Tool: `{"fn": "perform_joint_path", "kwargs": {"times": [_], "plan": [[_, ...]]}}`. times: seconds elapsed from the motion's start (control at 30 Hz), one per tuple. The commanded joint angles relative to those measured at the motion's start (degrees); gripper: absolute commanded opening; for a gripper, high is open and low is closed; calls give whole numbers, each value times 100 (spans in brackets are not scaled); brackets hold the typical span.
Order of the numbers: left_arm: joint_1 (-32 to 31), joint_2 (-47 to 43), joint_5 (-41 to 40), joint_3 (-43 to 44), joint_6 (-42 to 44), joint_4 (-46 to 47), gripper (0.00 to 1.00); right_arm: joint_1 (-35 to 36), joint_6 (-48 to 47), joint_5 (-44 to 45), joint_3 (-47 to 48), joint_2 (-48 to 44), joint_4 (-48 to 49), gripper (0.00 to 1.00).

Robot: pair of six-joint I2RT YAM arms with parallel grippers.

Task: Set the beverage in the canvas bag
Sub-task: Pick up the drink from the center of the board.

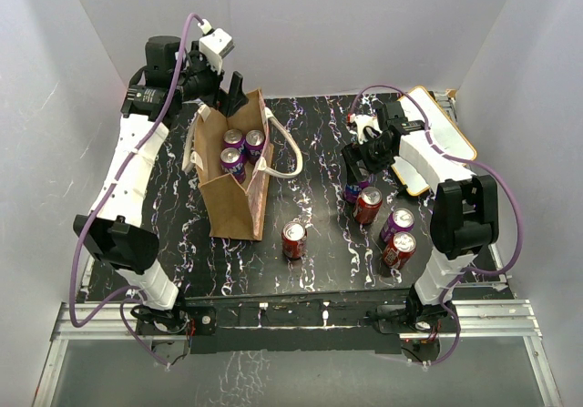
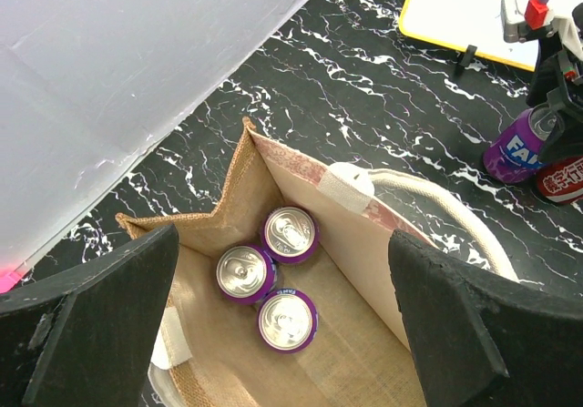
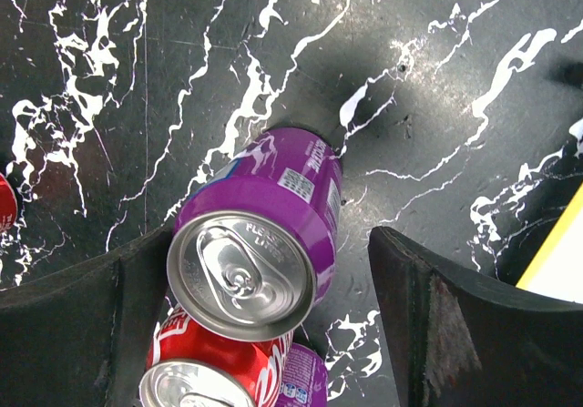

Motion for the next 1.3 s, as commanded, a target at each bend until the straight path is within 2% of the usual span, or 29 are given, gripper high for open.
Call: {"fn": "perform_joint_path", "kwargs": {"times": [0.0,0.27,0.5,0.67,0.83,0.97,1.07,1.27], "plan": [[32,113,72,351,12,12,97,17,34,-106,283,69,136,85],[35,268,-18,565,11,39,97,19,36,-112,65,-76,98,83],[35,198,-119,432,-50,82,97,21,99,-89,-29,-322,108,68],[32,103,-417,350,36,73,97,20,121,-119,61,-415,100,50],[31,-5,-1265,329,68,146,97,21,137,-252,369,-420,91,24],[74,-132,-1799,199,24,170,97,17,227,-355,855,-386,104,8],[215,-283,-1881,-62,-184,152,97,21,369,-457,1252,-404,182,8],[739,-664,-1451,-704,-688,79,97,19,701,-703,1677,-620,554,8]]}}
